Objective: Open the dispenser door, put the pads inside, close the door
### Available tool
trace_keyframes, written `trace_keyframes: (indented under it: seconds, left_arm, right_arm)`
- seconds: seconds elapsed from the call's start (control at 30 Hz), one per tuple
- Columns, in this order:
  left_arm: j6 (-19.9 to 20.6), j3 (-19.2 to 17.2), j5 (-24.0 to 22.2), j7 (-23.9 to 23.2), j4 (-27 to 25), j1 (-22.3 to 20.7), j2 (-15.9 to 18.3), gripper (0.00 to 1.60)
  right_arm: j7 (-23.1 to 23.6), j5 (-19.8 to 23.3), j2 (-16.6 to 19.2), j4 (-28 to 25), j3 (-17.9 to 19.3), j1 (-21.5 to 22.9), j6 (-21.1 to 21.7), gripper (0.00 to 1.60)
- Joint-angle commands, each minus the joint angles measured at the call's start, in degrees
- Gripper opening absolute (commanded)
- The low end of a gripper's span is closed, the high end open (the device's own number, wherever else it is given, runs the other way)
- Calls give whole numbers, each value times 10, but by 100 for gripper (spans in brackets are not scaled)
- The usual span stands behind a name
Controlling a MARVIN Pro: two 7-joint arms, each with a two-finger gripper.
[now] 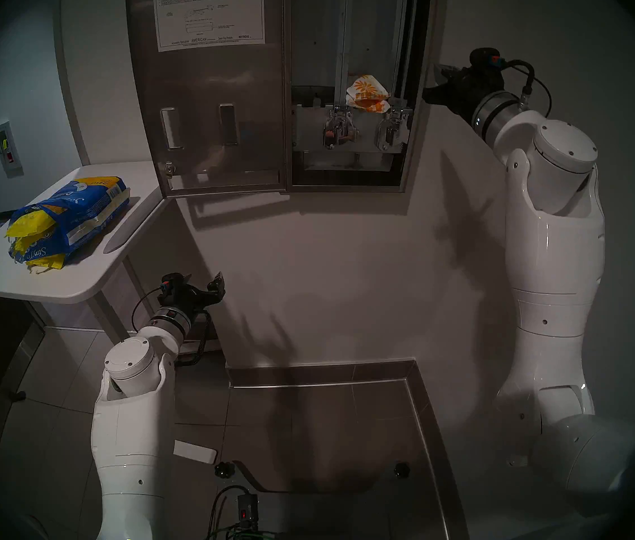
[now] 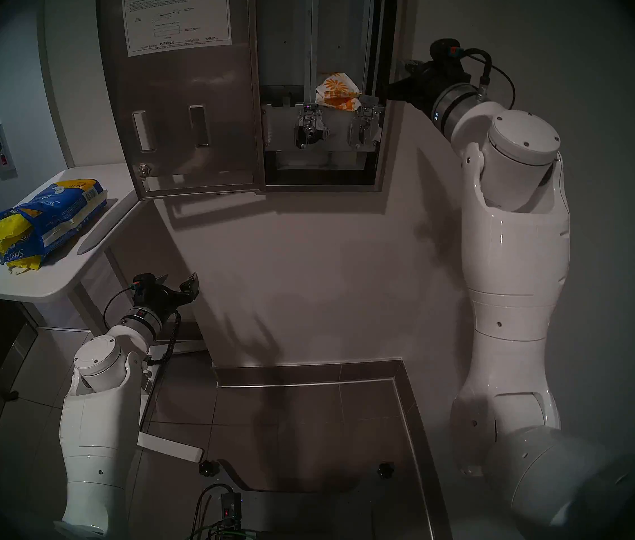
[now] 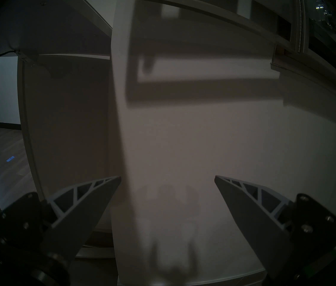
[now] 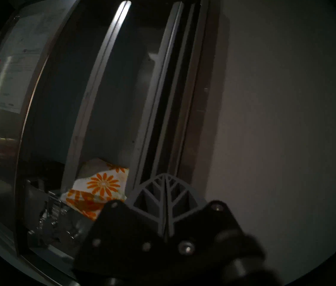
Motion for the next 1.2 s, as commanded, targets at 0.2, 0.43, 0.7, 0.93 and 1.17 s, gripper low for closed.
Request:
trace_keyframes:
  seconds: [0.2,0.43,0.7,0.93,1.17]
  left_arm:
    - [-1,1,0,1,-7,-4,0,160]
    - [-1,1,0,1,-7,-4,0,160]
    - [-1,1,0,2,-7,-4,0,160]
    - [-1,1,0,2,-7,-4,0,160]
    - [-1,1,0,2,-7,-4,0,160]
  right_arm:
    - [-55,-31,-17,-8,11,-68,-9,0]
    - [-68,-46,-15,2,15,-92,-10,0]
    - [-78,-49,-26,16,20,-119,-4,0]
    - [-78,-49,-29,22,23,-130,-5,0]
    - [-85,-55,-32,27,24,-136,-1,0]
